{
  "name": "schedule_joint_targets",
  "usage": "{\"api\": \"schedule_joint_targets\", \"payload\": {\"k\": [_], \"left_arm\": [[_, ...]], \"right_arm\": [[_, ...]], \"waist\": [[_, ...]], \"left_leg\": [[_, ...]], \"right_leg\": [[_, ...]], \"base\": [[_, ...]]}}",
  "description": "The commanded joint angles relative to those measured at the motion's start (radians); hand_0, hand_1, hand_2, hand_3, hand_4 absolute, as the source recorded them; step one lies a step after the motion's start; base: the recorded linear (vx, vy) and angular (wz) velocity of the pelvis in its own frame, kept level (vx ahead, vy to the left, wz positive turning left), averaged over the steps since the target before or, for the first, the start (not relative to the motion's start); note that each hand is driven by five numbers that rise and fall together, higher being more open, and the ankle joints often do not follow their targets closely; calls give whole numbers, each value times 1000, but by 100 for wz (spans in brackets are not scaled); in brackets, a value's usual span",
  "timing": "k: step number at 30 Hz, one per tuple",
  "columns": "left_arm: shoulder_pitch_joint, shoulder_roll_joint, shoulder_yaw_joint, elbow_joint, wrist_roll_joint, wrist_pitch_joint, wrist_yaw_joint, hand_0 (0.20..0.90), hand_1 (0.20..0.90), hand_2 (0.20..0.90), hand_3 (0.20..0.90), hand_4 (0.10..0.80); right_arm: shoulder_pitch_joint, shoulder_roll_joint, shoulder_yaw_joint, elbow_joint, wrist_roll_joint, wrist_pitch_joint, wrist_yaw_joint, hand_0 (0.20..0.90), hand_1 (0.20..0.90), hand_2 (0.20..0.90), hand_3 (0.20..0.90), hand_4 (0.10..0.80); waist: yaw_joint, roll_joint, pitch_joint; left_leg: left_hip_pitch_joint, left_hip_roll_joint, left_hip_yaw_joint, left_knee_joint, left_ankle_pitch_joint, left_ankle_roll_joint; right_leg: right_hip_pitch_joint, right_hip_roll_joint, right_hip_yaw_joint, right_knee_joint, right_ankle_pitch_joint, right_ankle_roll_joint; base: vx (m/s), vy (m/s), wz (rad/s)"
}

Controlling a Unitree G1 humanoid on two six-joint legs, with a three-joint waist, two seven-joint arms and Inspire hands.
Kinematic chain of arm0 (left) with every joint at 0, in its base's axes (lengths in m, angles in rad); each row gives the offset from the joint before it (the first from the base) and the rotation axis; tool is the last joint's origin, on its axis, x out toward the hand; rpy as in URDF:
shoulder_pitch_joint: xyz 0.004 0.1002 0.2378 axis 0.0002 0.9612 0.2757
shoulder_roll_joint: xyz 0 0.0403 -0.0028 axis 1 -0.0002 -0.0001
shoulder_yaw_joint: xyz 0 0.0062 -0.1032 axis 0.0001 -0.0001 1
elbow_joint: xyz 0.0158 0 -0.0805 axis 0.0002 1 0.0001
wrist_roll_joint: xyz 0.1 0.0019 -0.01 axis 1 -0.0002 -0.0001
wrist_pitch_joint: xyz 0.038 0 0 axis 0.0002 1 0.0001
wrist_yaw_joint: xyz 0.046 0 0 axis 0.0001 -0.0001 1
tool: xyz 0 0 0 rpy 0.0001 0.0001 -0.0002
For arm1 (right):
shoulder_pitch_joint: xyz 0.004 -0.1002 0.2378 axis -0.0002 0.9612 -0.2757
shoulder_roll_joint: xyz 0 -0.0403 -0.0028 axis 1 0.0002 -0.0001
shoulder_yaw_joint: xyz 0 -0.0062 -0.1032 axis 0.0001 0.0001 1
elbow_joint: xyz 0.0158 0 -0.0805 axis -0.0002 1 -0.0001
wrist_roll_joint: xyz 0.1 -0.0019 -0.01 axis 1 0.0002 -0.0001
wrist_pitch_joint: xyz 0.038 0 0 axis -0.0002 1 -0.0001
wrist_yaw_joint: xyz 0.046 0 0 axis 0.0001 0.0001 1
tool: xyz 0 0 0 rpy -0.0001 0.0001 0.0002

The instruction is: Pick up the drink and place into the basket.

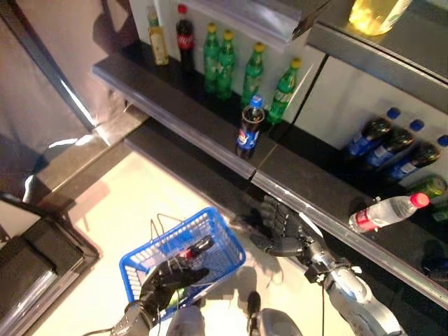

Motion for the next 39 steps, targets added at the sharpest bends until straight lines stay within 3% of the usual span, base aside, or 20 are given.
{"api": "schedule_joint_targets", "payload": {"k": [1, 8, 14, 18, 20, 22, 24, 25, 28, 30, 31, 32, 34, 39], "left_arm": [[-76, -14, 50, -136, 36, -247, -22, 300, 300, 300, 200, 100], [-129, -86, 86, 164, 33, -272, 93, 300, 300, 300, 200, 100], [-172, -128, 126, 398, 160, -269, 161, 300, 300, 300, 200, 100], [-156, -128, 166, 492, 199, -274, 192, 300, 300, 300, 200, 100], [-140, -123, 210, 535, 174, -273, 217, 300, 300, 300, 200, 100], [-142, -123, 225, 574, 176, -289, 209, 300, 300, 300, 200, 100], [-160, -122, 226, 628, 155, -304, 204, 300, 300, 300, 200, 100], [-173, -131, 234, 674, 114, -326, 208, 300, 300, 300, 200, 100], [-182, -149, 275, 698, 33, -324, 232, 300, 300, 300, 200, 100], [-186, -153, 304, 716, 6, -316, 238, 300, 300, 300, 200, 100], [-189, -157, 317, 726, 0, -315, 246, 300, 300, 300, 200, 100], [-192, -162, 334, 751, -16, -320, 252, 300, 300, 300, 200, 100], [-195, -168, 353, 766, -38, -318, 265, 300, 300, 300, 200, 100], [-188, -191, 390, 795, -100, -328, 278, 300, 300, 300, 200, 100]], "right_arm": [[14, 3, -41, -8, 106, -129, -13, 900, 900, 900, 900, 800], [55, 107, -38, 295, 27, -139, -127, 900, 900, 900, 900, 800], [62, 207, -79, 620, 55, -134, -176, 900, 900, 900, 900, 800], [53, 227, -121, 768, -13, -104, -176, 900, 900, 900, 900, 800], [21, 227, -132, 876, -4, -89, -132, 900, 900, 900, 900, 800], [-4, 227, -136, 954, -13, -104, -124, 900, 900, 900, 900, 800], [-48, 227, -145, 1065, 23, -103, -116, 900, 900, 900, 900, 800], [-79, 229, -147, 1143, 13, -98, -121, 900, 900, 900, 900, 800], [-126, 241, -135, 1207, -25, -101, -118, 900, 900, 900, 900, 800], [-145, 248, -127, 1221, -15, -93, -129, 900, 900, 900, 900, 800], [-149, 252, -127, 1219, -16, -87, -138, 900, 900, 900, 900, 800], [-153, 257, -125, 1228, -21, -90, -145, 900, 900, 900, 900, 800], [-150, 259, -121, 1219, -23, -87, -149, 900, 900, 900, 900, 800], [-116, 245, -126, 1197, -42, -69, -135, 900, 900, 900, 900, 800]], "waist": [[-27, 6, -124], [-75, -16, -115], [-111, -33, -90], [-118, -33, -80], [-83, -25, -81], [-68, -8, -87], [-51, 6, -97], [-31, 18, -106], [15, 20, -114], [37, 14, -124], [42, 13, -129], [40, 12, -136], [35, 10, -140], [0, 4, -141]], "left_leg": [[-3, -27, 33, 80, -93, 34], [6, -31, 97, 143, -146, 58], [5, -29, 148, 169, -175, 69], [44, -28, 210, 124, -171, 62], [63, -19, 300, 65, -133, 57], [76, -21, 308, 30, -140, 61], [57, -26, 323, 14, -120, 77], [40, -19, 334, 27, -114, 80], [24, 3, 383, 45, -101, 69], [18, 7, 396, 54, -95, 61], [16, 8, 392, 52, -87, 54], [10, 20, 381, 53, -74, 40], [3, 44, 368, 65, -61, 20], [-14, 102, 300, 98, -37, -27]], "right_leg": [[-17, -33, 37, 7, 39, 60], [-30, -72, 86, -2, 90, 100], [-73, -111, 107, -39, 180, 145], [-127, -126, 30, -17, 250, 163], [-143, -142, -126, 55, 258, 164], [-131, -135, -150, 105, 223, 171], [-119, -106, -165, 183, 156, 150], [-99, -91, -196, 226, 100, 118], [-12, -100, -283, 196, 43, 87], [41, -92, -310, 135, 21, 76], [53, -90, -307, 120, 20, 75], [66, -56, -286, 94, -16, 51], [72, -26, -271, 72, -43, 25], [59, 31, -204, 39, -49, -11]], "base": [[-2, 66, -10], [7, 50, -30], [-34, 42, -34], [-72, 48, -73], [-226, 70, -110], [-147, 119, -120], [-192, 65, -72], [-177, -35, -35], [-144, -118, -30], [-67, -220, -84], [-51, -280, -85], [-43, -282, -56], [-42, -280, -36], [-59, -272, -35]]}}
